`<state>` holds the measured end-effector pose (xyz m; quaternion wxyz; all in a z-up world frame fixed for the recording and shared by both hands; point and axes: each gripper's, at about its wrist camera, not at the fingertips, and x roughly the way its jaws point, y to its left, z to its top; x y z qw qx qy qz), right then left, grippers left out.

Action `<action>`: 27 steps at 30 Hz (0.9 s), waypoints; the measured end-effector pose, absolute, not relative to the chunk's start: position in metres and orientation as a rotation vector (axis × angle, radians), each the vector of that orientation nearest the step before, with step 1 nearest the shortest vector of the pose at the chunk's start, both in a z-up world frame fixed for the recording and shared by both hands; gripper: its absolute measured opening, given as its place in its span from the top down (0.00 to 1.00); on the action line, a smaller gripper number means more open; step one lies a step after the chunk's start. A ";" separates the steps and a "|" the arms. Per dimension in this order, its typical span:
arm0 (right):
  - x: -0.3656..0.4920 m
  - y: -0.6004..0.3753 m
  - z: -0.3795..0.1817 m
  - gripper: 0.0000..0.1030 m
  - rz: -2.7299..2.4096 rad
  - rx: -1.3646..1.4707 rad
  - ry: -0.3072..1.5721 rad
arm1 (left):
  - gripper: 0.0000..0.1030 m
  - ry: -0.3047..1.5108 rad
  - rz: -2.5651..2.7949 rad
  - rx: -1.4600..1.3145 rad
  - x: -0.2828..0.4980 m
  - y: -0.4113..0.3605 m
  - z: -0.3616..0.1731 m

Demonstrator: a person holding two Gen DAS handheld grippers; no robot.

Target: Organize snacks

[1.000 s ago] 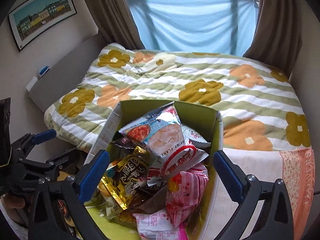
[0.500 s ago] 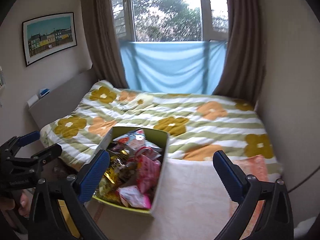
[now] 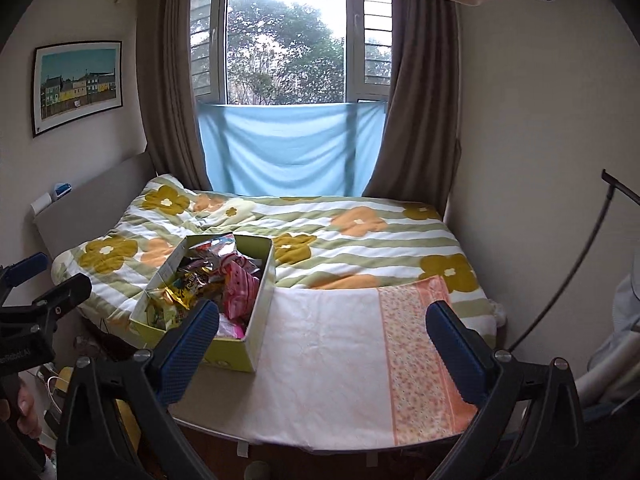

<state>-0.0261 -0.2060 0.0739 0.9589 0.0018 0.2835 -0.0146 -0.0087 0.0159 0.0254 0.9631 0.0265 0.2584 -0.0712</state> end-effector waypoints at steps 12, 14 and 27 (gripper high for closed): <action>-0.051 -0.210 0.072 0.00 -0.056 0.011 0.559 | 0.00 0.492 -0.154 0.052 -0.036 0.013 0.031; -0.052 -0.209 0.072 0.00 -0.053 0.014 0.558 | 0.00 0.488 -0.155 0.050 -0.038 0.013 0.032; -0.057 -0.204 0.076 0.00 -0.062 0.024 0.546 | 0.00 0.479 -0.157 0.040 -0.039 0.013 0.034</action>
